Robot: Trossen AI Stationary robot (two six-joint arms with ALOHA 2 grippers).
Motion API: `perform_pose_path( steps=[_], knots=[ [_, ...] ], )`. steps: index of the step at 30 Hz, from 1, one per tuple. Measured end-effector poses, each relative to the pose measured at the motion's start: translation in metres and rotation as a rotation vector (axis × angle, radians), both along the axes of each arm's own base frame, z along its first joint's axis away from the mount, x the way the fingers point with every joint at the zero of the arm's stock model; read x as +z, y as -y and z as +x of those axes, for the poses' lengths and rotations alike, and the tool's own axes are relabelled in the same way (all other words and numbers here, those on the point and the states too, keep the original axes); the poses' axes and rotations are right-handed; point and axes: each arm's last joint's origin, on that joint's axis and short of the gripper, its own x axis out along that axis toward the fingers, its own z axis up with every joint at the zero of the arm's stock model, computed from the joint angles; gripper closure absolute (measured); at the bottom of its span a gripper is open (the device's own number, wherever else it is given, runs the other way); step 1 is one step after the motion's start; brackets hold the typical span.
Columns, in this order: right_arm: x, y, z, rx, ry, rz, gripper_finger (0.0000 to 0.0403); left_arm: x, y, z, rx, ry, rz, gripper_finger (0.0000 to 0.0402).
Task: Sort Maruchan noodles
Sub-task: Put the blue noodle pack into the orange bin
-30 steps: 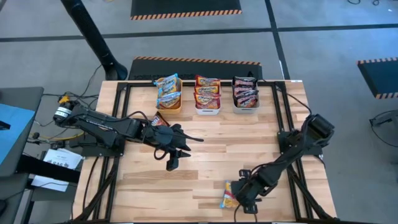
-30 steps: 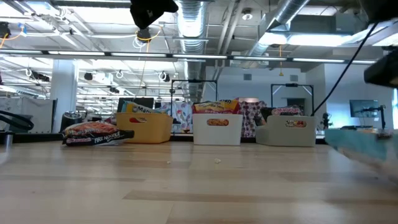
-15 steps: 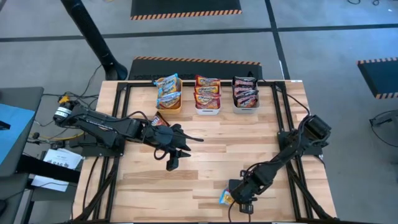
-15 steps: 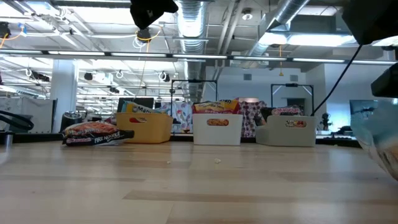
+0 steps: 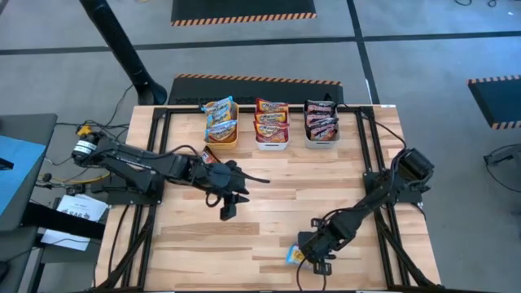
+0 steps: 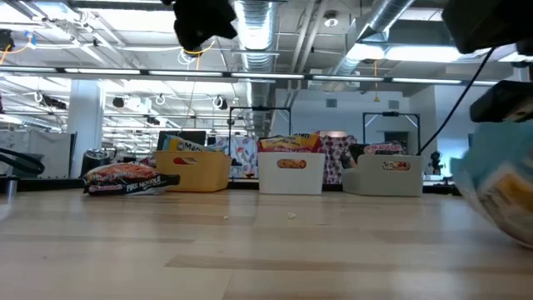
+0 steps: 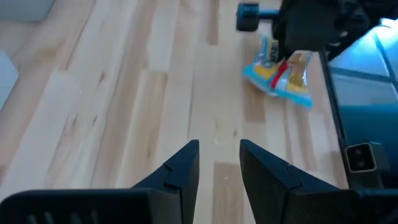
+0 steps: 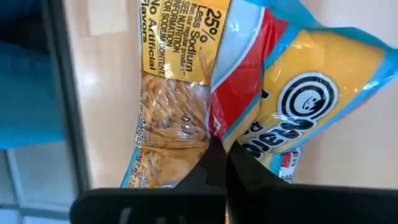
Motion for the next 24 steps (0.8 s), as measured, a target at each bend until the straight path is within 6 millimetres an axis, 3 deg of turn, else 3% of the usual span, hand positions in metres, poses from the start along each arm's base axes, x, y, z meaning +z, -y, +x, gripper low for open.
perform_pose_path(
  steps=[10, 16, 24],
  knots=[
    [0.04, 0.028, -0.011, -0.055, 0.091, -0.119, 0.0398, -0.001, -0.016, 0.007, 0.073, 0.015, -0.031, 0.0255],
    [0.06, 0.046, -0.014, -0.078, 0.138, -0.152, 0.0399, 0.007, -0.034, 0.014, 0.201, 0.106, -0.16, 0.0225],
    [0.083, 0.071, -0.011, -0.077, 0.289, -0.289, 0.0399, 0.01, -0.056, 0.016, 0.375, 0.136, -0.384, 0.0223]
  ],
)
